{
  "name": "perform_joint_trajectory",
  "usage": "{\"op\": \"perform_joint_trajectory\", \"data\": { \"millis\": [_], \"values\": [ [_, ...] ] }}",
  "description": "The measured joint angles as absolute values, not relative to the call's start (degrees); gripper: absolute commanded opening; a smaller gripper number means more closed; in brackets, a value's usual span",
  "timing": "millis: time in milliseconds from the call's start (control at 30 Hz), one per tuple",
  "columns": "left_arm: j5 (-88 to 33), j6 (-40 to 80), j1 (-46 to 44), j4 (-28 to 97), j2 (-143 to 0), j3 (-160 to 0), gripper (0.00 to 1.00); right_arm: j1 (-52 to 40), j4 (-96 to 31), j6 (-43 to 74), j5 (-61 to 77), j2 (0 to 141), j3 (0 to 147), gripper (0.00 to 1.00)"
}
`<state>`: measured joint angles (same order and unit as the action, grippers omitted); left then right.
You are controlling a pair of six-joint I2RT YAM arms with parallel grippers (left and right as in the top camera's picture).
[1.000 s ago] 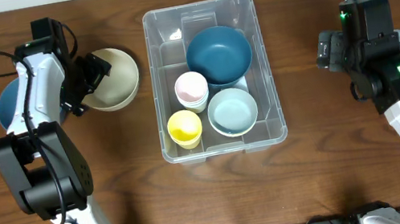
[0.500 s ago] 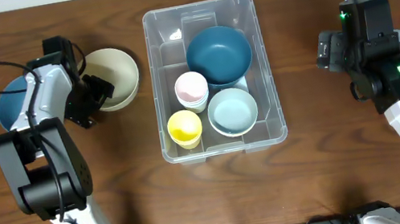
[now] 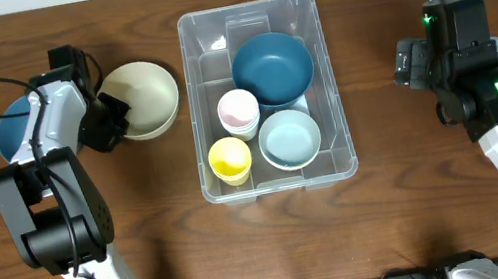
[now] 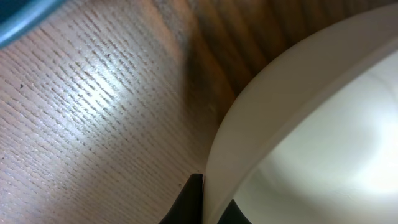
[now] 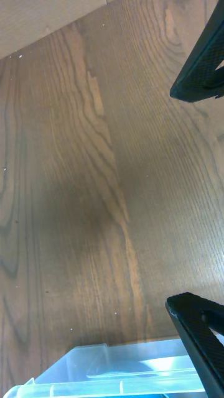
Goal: Pack container
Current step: 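Lower the left gripper onto the cream bowl rim and close, then carry the cream bowl into the bin and open the left gripper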
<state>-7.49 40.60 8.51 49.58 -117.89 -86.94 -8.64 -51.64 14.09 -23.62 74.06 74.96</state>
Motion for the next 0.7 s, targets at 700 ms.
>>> {"op": "perform_joint_trajectory", "data": {
  "millis": [700],
  "values": [
    [-6.72,28.38,2.59,38.85,-86.52,-88.82,0.06,-8.62,-51.64,14.09,-23.62,74.06,74.96,0.99]
  ]
}}
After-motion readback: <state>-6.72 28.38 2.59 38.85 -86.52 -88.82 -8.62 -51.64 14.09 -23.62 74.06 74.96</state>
